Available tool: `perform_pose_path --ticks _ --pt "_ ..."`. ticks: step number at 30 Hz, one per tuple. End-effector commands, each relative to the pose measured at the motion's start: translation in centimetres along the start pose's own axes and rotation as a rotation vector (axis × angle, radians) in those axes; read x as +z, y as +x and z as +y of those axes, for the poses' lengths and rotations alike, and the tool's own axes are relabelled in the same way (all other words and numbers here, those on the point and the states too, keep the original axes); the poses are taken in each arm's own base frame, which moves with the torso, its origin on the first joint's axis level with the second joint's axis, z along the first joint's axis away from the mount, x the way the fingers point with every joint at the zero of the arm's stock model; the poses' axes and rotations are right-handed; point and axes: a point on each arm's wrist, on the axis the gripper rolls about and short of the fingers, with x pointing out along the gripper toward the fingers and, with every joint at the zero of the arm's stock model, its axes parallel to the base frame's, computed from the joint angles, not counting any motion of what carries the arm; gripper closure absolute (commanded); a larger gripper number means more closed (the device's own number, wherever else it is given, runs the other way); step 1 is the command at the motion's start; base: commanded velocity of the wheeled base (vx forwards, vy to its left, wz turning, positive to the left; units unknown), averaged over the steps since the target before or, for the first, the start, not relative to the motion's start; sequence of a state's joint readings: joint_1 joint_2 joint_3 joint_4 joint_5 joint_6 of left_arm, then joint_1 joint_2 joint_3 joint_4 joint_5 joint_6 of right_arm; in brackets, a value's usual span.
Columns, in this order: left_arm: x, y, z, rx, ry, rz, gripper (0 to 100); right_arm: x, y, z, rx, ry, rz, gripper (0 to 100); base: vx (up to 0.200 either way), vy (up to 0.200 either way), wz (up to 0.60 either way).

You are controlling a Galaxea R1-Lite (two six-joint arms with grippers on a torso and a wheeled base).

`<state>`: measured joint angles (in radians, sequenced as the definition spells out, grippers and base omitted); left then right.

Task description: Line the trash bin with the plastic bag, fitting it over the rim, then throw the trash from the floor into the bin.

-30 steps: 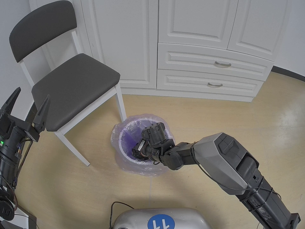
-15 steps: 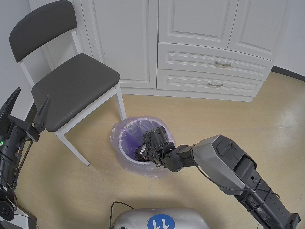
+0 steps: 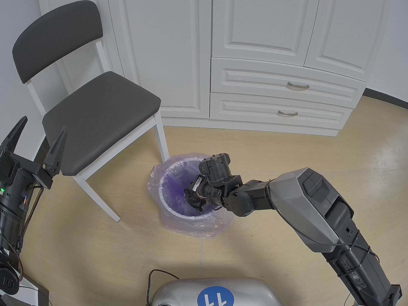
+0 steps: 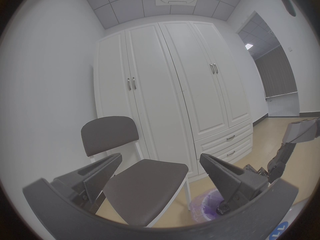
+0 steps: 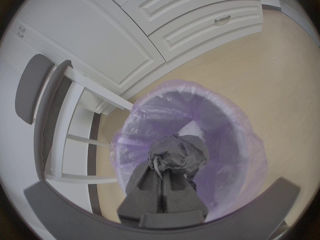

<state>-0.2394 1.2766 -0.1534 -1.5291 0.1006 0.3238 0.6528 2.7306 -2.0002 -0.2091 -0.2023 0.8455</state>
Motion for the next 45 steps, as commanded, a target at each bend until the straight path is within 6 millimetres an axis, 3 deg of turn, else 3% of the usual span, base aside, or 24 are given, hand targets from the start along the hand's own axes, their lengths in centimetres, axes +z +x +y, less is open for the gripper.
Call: perform_pose_path --ticks 1,34,45 --pt "0.0 0.0 0.0 0.001 0.0 -0.002 0 1.6 0.4 -1.3 -0.015 0.015 -0.026 100 0.0 0.0 0.0" --pt "0.5 0.0 0.3 0.015 0.0 -0.021 0 4.5 2.4 -4.9 0.027 -0.022 -0.206 100 0.0 0.0 0.0" --pt "0.5 0.0 0.3 0.015 0.0 -0.021 0 4.8 2.1 -4.5 0.033 -0.017 -0.21 100 0.0 0.0 0.0"
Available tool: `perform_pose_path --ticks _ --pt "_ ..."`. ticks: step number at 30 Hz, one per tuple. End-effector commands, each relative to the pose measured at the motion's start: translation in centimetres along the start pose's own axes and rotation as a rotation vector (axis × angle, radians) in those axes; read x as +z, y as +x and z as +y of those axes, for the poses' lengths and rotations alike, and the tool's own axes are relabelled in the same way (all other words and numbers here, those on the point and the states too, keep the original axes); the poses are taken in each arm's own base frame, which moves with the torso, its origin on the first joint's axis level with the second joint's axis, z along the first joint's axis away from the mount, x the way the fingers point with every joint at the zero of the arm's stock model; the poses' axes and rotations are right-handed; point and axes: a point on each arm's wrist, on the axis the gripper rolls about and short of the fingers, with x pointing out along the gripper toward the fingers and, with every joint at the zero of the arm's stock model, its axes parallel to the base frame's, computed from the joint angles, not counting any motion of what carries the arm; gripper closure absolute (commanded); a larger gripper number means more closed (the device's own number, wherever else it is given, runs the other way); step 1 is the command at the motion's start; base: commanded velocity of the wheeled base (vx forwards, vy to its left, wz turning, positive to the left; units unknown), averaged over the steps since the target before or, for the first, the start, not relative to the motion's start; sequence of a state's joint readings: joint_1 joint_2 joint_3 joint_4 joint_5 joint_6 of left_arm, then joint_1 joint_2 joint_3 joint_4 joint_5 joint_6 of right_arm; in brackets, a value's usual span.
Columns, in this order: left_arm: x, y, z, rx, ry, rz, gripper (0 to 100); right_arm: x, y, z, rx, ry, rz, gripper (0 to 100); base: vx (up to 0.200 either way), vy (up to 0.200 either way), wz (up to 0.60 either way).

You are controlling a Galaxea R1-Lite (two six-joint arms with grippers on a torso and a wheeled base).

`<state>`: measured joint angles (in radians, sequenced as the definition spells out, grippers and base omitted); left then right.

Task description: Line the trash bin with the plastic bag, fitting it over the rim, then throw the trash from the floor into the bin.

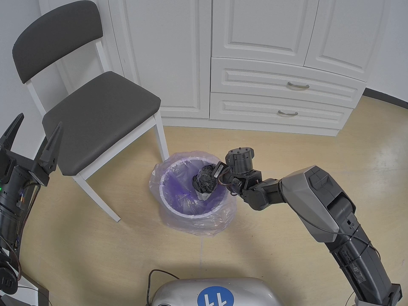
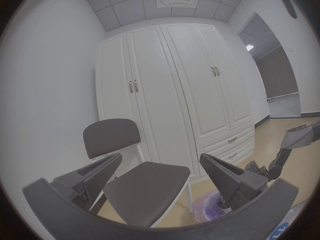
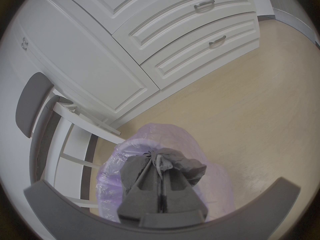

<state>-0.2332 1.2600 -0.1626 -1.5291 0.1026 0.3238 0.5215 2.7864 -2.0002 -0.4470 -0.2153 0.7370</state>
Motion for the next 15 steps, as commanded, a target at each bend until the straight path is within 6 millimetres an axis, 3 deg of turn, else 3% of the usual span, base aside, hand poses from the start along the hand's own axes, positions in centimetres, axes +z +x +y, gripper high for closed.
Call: perform_pose_path --ticks 1,15 --pt "0.0 0.0 0.0 0.0 0.0 0.001 0 -0.2 -0.3 0.7 0.01 0.0 0.002 100 0.0 0.0 0.0" --pt "-0.1 0.0 0.0 -0.002 0.001 0.006 0 -4.6 -2.0 5.0 0.039 -0.043 0.033 100 0.0 0.0 0.0"
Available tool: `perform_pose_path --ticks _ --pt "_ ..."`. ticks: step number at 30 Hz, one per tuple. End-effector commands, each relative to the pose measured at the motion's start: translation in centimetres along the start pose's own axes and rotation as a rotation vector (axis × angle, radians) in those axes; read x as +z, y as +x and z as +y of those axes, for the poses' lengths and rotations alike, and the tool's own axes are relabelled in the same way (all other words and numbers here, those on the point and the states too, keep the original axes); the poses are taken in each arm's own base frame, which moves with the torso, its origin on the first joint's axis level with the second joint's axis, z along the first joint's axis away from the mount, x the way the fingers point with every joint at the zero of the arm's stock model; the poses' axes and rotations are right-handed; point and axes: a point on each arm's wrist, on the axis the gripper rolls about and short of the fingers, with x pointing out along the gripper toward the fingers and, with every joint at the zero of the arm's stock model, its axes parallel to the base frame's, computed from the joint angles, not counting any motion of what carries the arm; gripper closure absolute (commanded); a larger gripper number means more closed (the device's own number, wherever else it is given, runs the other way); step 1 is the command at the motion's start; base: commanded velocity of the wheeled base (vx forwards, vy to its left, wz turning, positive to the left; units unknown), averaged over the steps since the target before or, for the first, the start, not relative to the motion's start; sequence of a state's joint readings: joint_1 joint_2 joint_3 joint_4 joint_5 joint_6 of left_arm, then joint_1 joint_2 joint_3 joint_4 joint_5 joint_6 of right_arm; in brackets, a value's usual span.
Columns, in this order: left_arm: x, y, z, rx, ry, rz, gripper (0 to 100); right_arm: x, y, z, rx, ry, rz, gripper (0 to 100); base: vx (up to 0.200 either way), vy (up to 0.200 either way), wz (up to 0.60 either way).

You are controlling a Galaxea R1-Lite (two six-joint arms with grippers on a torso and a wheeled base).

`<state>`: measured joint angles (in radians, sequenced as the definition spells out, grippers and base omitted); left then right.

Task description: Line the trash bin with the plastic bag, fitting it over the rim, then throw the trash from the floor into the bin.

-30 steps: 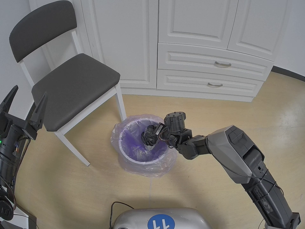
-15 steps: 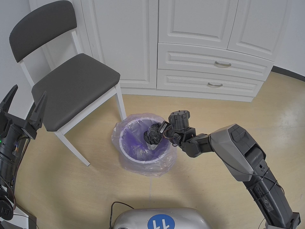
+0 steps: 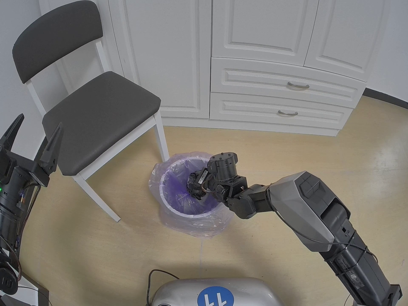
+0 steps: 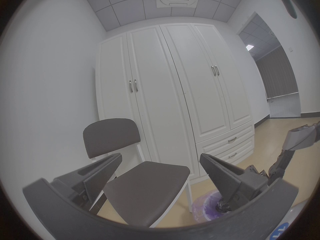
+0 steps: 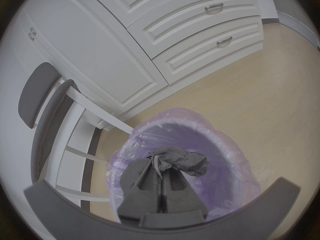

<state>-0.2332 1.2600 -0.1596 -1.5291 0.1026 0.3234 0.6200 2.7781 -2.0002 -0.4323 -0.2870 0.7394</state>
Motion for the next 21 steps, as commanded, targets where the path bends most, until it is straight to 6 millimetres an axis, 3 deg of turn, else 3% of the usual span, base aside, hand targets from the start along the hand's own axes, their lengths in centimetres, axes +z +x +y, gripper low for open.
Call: perform_pose_path --ticks 1,9,13,21 --pt "-0.1 0.0 0.0 -0.001 0.001 0.005 0 -1.5 -0.5 1.3 0.025 -0.014 0.022 100 0.0 0.0 0.0" --pt "-0.2 -0.1 -0.1 -0.006 0.001 0.009 0 -2.5 -0.3 0.7 -0.002 -0.047 0.057 100 0.0 0.0 0.0" --pt "-0.2 -0.1 -0.1 -0.006 0.001 0.009 0 -4.4 0.2 -0.9 -0.058 -0.124 0.122 100 0.0 0.0 0.0" --pt "-0.2 -0.1 -0.1 -0.007 0.005 0.008 0 -4.9 0.3 -1.3 -0.083 -0.141 0.151 100 0.0 0.0 0.0"
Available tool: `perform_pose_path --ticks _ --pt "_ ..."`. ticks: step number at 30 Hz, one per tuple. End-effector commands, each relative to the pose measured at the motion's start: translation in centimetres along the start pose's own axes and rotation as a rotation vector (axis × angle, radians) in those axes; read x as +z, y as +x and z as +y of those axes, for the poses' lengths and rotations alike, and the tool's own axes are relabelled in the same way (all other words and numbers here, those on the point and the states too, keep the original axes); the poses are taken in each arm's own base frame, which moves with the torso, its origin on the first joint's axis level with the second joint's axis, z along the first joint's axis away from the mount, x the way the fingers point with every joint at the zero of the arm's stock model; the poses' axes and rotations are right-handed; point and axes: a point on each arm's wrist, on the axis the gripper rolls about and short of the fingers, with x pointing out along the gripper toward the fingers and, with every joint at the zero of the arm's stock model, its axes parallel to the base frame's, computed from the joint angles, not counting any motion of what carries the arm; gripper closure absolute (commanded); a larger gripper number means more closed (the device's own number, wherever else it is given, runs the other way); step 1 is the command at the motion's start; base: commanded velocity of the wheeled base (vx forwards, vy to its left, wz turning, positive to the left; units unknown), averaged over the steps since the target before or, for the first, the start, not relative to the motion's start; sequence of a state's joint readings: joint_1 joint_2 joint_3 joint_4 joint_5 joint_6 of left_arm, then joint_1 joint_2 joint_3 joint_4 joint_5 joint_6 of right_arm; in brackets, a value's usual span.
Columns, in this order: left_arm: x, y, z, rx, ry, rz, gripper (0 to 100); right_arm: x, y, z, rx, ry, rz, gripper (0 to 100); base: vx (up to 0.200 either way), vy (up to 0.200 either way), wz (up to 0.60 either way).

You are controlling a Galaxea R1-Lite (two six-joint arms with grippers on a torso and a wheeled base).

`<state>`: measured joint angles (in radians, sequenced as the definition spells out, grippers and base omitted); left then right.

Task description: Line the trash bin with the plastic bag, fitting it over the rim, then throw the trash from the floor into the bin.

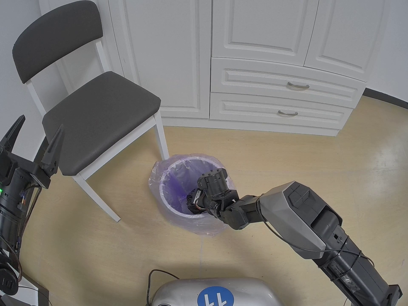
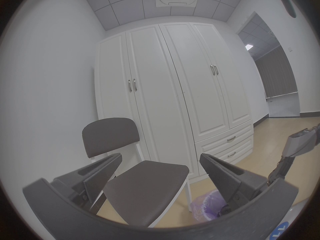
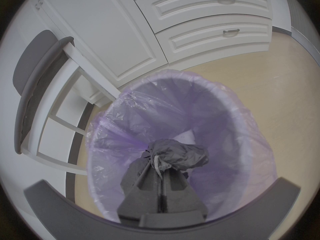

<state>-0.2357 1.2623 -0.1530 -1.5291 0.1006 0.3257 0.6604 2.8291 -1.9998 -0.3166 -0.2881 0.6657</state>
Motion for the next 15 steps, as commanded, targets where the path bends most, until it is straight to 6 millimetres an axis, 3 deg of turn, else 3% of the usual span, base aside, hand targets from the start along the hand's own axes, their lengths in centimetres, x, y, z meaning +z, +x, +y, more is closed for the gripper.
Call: perform_pose_path --ticks 1,15 --pt "0.0 0.0 0.0 -0.001 0.004 0.002 0 -0.5 0.3 -0.3 -0.008 -0.003 0.009 100 0.0 0.0 0.0" --pt "0.0 0.0 0.0 -0.001 0.006 0.002 0 0.7 -0.2 0.6 0.026 0.076 -0.072 100 0.0 0.0 0.0"
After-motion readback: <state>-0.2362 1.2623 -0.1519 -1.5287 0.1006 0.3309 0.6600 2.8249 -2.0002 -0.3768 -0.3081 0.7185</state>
